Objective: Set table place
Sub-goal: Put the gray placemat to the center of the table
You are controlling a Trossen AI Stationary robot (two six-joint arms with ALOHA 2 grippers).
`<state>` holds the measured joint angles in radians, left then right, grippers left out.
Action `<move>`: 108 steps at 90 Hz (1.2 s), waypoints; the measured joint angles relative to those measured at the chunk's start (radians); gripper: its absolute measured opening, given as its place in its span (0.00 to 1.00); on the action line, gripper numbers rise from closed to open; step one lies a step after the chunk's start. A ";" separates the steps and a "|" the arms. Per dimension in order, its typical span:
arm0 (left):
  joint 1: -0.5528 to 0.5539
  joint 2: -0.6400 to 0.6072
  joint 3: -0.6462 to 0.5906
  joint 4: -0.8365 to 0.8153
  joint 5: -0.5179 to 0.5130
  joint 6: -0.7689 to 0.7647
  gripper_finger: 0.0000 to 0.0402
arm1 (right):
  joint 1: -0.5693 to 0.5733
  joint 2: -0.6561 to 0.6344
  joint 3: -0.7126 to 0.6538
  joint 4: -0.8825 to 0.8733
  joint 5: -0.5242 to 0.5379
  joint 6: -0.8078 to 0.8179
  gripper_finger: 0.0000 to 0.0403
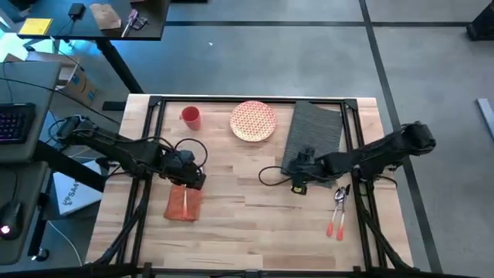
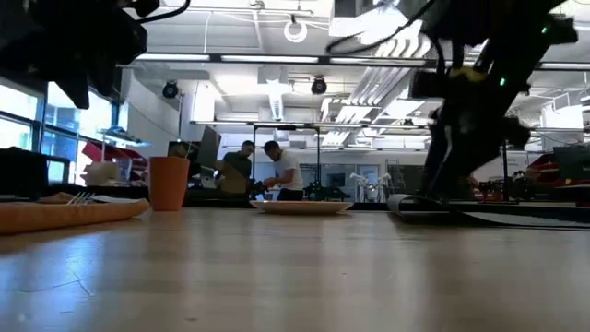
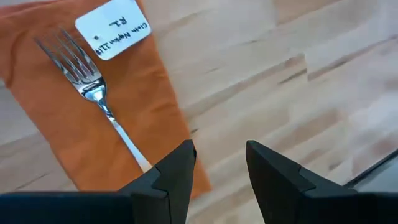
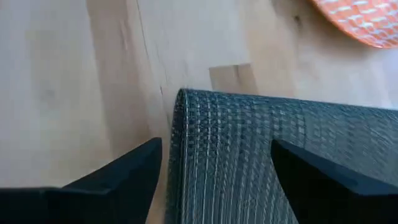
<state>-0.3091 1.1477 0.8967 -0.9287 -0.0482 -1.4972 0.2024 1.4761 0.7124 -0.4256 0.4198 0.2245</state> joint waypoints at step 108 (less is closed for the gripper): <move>-0.031 -0.003 0.414 0.012 -0.342 0.553 0.33 | -0.088 -0.059 1.067 -0.522 -0.833 0.680 0.00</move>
<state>-0.3402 1.1451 1.3110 -0.9167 -0.3903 -0.9441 0.1145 1.4174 1.7790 -0.9477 -0.4133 0.9040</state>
